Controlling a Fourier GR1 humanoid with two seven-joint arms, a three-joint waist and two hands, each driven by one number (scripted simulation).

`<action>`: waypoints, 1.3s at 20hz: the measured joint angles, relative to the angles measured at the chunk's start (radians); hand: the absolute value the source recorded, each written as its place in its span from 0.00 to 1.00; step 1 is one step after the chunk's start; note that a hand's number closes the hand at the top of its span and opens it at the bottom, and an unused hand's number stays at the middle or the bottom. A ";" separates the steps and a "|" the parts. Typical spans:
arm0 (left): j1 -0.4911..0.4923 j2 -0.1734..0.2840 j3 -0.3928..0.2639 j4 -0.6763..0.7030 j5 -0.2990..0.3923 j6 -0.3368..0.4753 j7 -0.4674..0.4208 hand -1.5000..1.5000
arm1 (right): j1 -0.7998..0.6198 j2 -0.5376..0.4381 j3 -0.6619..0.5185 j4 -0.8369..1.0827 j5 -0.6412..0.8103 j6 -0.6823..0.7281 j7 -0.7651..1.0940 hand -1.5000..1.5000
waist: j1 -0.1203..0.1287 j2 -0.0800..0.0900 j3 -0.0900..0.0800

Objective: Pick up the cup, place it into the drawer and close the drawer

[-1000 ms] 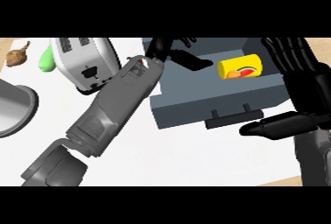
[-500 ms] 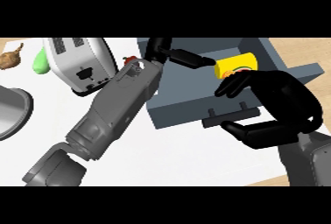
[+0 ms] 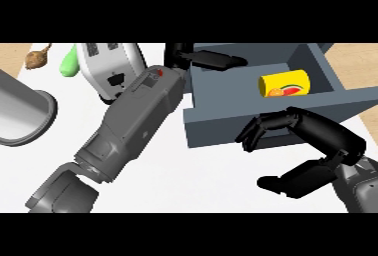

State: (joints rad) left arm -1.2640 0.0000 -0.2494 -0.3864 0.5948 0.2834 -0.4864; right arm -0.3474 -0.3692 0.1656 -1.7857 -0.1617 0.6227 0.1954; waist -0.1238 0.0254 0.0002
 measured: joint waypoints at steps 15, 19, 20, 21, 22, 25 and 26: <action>0.126 0.025 0.039 -0.070 0.058 -0.073 -0.071 0.00 | -0.019 0.040 0.186 0.462 0.590 -0.220 -0.248 1.00 | 0.150 -0.015 0.001; 0.184 0.055 0.038 -0.119 0.056 -0.100 -0.079 0.00 | -0.111 0.066 0.176 0.710 0.660 -0.290 -0.337 1.00 | 0.182 -0.014 0.002; 0.197 0.064 0.039 -0.130 0.058 -0.111 -0.072 0.00 | -0.140 0.071 0.167 0.764 0.674 -0.311 -0.360 1.00 | 0.188 -0.016 -0.001; 0.212 0.071 0.038 -0.143 0.059 -0.121 -0.071 0.00 | -0.169 0.076 0.153 0.815 0.681 -0.331 -0.382 1.00 | 0.195 -0.017 -0.002; 0.220 0.078 0.039 -0.154 0.060 -0.126 -0.066 0.00 | -0.192 0.078 0.139 0.861 0.684 -0.352 -0.416 1.00 | 0.203 -0.016 -0.002; 0.252 0.105 0.040 -0.190 0.066 -0.150 -0.048 0.00 | -0.271 0.077 0.082 0.991 0.674 -0.389 -0.492 1.00 | 0.221 -0.011 0.001; 0.261 0.104 0.037 -0.203 0.066 -0.153 -0.044 0.00 | -0.300 0.069 0.060 1.029 0.667 -0.396 -0.510 1.00 | 0.229 -0.010 0.002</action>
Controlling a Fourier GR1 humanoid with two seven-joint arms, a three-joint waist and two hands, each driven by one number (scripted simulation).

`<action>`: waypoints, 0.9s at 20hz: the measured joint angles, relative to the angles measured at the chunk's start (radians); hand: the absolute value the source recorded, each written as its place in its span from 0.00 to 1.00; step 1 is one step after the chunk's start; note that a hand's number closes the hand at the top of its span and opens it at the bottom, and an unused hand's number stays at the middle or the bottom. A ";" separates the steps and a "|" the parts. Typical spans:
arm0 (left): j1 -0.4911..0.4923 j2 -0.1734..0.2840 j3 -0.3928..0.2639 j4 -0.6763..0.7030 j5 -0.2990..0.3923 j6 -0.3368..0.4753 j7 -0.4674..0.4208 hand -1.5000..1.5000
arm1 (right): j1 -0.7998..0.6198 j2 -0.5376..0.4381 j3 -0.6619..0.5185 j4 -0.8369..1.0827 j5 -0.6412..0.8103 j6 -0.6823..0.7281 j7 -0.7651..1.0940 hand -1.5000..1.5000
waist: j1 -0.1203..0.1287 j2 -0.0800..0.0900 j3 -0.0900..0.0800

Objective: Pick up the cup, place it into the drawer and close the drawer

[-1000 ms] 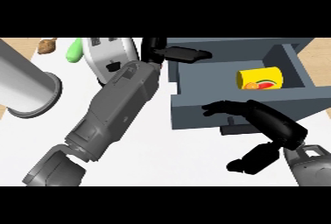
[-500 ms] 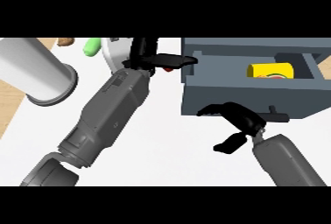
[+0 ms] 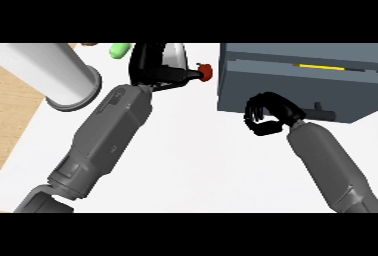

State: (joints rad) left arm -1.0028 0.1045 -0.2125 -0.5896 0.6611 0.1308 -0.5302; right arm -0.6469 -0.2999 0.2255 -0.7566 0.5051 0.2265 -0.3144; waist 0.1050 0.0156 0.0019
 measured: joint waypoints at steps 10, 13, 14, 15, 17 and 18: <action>0.098 0.058 -0.017 -0.084 0.002 -0.073 0.027 0.00 | -0.120 -0.029 -0.127 0.179 -0.081 0.018 -0.106 1.00 | 0.044 0.007 0.006; 0.115 0.068 -0.022 -0.101 0.003 -0.091 0.032 0.00 | -0.116 -0.039 -0.142 0.179 -0.107 0.060 -0.114 1.00 | 0.053 0.006 0.007; 0.120 0.073 -0.022 -0.107 0.004 -0.099 0.033 0.00 | -0.113 -0.042 -0.148 0.178 -0.116 0.071 -0.115 1.00 | 0.055 0.006 0.007; 0.124 0.076 -0.024 -0.111 0.005 -0.106 0.036 0.00 | -0.112 -0.045 -0.152 0.175 -0.125 0.085 -0.115 1.00 | 0.058 0.007 0.007; 0.134 0.083 -0.025 -0.120 0.005 -0.116 0.038 0.00 | -0.107 -0.052 -0.161 0.169 -0.143 0.114 -0.112 1.00 | 0.063 0.008 0.009; 0.136 0.088 -0.024 -0.122 0.007 -0.121 0.040 0.00 | -0.106 -0.057 -0.164 0.164 -0.152 0.133 -0.112 1.00 | 0.065 0.010 0.009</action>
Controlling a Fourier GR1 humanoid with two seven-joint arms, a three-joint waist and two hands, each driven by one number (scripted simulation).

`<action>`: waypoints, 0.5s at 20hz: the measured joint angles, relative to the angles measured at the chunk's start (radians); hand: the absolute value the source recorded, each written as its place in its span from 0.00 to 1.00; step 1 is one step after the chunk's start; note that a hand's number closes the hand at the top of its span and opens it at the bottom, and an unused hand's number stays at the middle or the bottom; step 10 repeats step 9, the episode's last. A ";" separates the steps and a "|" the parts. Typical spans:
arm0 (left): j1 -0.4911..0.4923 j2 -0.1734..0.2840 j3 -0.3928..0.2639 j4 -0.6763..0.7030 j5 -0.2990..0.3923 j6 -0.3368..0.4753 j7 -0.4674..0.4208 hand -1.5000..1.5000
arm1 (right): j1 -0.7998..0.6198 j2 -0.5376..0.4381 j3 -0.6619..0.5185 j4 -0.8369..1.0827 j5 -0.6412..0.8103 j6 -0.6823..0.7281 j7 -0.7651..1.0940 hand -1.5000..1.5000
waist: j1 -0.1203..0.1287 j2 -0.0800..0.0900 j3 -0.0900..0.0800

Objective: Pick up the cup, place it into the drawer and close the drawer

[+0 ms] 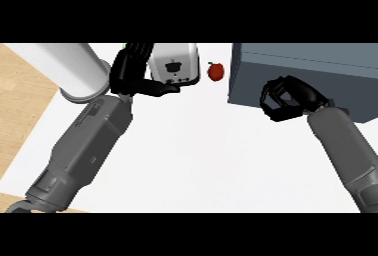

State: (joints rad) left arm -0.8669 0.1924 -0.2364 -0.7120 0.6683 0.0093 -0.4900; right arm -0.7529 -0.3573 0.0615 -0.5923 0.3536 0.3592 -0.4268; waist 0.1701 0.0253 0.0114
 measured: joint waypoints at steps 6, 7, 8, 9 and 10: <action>0.024 0.003 -0.006 -0.018 0.003 -0.026 0.001 0.00 | 0.013 -0.024 -0.014 -0.030 -0.044 0.086 0.018 1.00 | 0.014 0.007 0.004; 0.026 0.002 -0.008 -0.021 0.003 -0.029 0.001 0.00 | 0.016 -0.027 -0.017 -0.035 -0.051 0.099 0.018 1.00 | 0.016 0.008 0.005; 0.027 0.004 -0.007 -0.025 0.004 -0.031 0.001 0.00 | 0.019 -0.030 -0.019 -0.040 -0.056 0.107 0.019 1.00 | 0.018 0.009 0.006; 0.027 0.003 -0.007 -0.028 0.006 -0.033 0.004 0.00 | 0.021 -0.032 -0.021 -0.044 -0.062 0.116 0.023 1.00 | 0.020 0.009 0.007; 0.027 0.003 -0.007 -0.028 0.006 -0.033 0.004 0.00 | 0.021 -0.032 -0.021 -0.044 -0.062 0.116 0.023 1.00 | 0.020 0.009 0.007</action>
